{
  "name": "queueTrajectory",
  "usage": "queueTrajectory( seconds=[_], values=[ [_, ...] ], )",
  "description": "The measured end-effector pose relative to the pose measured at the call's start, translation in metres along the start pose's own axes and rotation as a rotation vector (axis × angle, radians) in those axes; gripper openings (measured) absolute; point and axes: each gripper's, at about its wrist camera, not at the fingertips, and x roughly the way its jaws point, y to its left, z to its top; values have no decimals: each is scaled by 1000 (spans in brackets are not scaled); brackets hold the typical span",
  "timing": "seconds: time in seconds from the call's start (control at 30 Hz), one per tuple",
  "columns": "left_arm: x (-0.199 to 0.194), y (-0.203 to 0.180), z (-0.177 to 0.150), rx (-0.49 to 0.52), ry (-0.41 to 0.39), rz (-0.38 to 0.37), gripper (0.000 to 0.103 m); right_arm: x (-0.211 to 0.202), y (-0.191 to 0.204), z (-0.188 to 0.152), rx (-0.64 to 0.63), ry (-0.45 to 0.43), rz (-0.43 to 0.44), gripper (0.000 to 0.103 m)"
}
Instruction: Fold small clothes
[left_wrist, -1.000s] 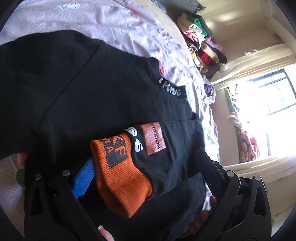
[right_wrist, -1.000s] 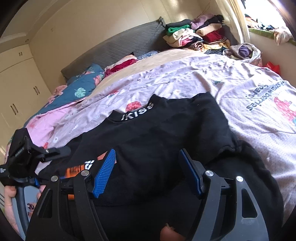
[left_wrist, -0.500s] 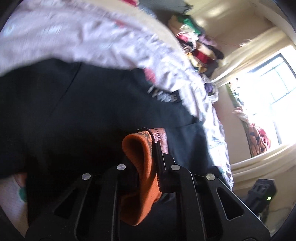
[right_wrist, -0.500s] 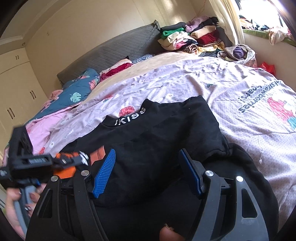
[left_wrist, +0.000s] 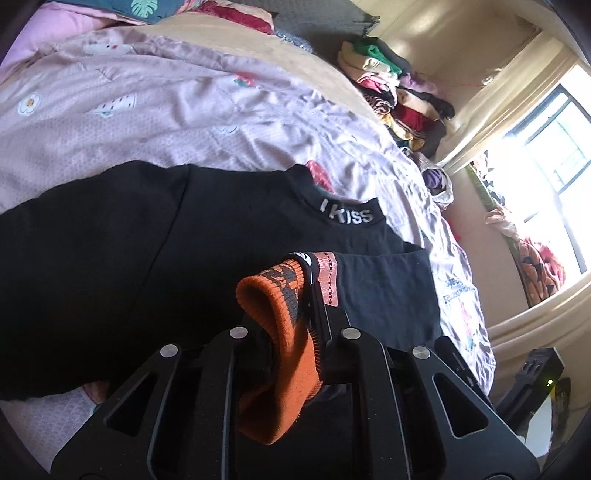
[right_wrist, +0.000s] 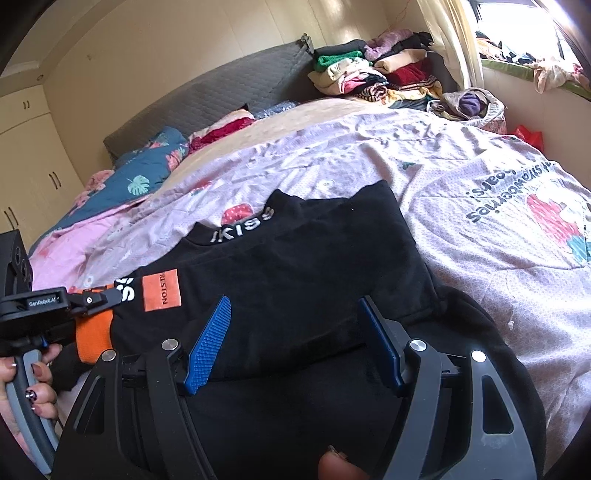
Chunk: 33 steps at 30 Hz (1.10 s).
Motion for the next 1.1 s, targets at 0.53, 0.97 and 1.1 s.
queueTrajectory(
  seconds=[0.53,0.97,1.1],
  values=[
    [-6,-19,-16,143,-16,185,33,36,3,-4,-125,127,-133,69],
    [10,5,-37,132,79,272,51,31,-5,-7,-92,126,-104,74],
    [3,4,-40,121,74,260,52,22,-3,-5,-80,100,-90,78]
  ],
)
